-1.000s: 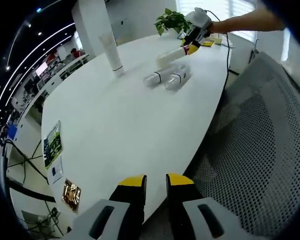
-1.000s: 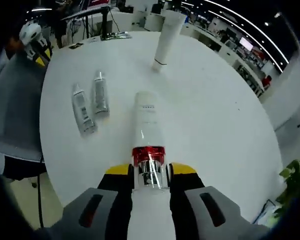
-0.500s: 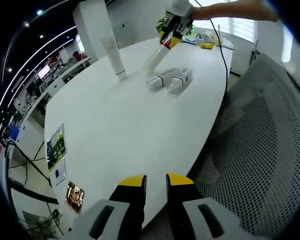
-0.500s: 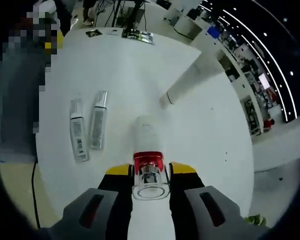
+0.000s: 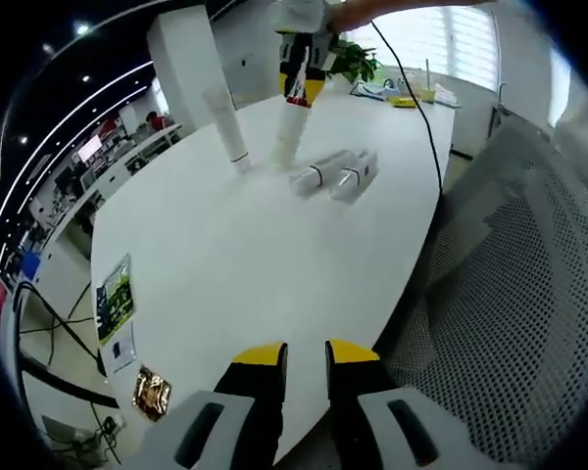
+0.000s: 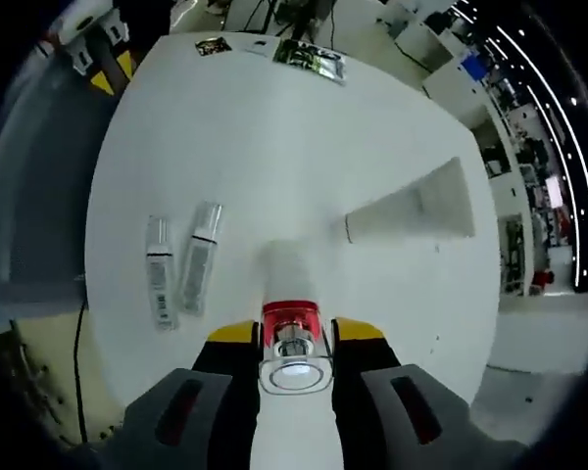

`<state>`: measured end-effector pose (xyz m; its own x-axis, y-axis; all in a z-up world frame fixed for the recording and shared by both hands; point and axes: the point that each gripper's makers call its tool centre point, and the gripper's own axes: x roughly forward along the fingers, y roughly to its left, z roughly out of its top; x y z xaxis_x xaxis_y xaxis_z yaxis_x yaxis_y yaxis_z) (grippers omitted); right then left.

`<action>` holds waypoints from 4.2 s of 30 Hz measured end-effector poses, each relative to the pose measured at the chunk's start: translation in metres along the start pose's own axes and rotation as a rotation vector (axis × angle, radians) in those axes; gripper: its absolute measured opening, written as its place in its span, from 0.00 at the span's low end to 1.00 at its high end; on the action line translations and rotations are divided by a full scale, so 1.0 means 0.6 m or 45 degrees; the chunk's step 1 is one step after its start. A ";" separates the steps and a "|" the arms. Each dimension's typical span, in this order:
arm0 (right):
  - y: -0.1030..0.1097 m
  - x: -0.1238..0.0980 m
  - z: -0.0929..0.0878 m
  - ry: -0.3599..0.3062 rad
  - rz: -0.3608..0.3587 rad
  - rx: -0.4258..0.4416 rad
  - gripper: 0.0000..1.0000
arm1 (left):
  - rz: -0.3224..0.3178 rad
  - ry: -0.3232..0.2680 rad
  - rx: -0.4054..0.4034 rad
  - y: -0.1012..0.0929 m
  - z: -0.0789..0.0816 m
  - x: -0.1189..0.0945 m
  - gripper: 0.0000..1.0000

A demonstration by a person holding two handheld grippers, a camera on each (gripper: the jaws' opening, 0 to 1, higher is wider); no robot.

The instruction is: Arrange the skincare products in the storage area until every visible bottle or jar stands upright without overlapping.

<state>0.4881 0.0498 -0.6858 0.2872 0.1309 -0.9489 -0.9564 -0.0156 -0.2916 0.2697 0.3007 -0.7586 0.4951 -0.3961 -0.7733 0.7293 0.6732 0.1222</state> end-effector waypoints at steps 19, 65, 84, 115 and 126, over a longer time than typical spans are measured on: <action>0.004 0.012 0.095 0.128 0.150 -0.443 0.24 | 0.066 -0.085 0.016 0.015 0.018 -0.010 0.16; 0.126 0.009 0.257 0.308 0.067 -1.566 0.26 | 0.157 -0.122 0.049 0.036 0.026 -0.019 0.16; 0.113 0.017 0.252 0.321 0.009 -1.474 0.38 | 0.184 -0.147 0.069 0.041 0.032 -0.025 0.16; 0.044 -0.085 0.273 -0.931 -0.051 1.189 0.88 | 0.178 -0.135 0.056 0.042 0.028 -0.023 0.16; 0.097 -0.004 0.222 -0.866 -0.068 1.469 0.74 | 0.171 -0.116 0.051 0.041 0.024 -0.020 0.16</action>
<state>0.4247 0.1806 -0.6842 0.5645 0.5741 -0.5931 -0.5391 0.8005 0.2617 0.2884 0.3130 -0.7374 0.6289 -0.3601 -0.6891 0.6710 0.6991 0.2471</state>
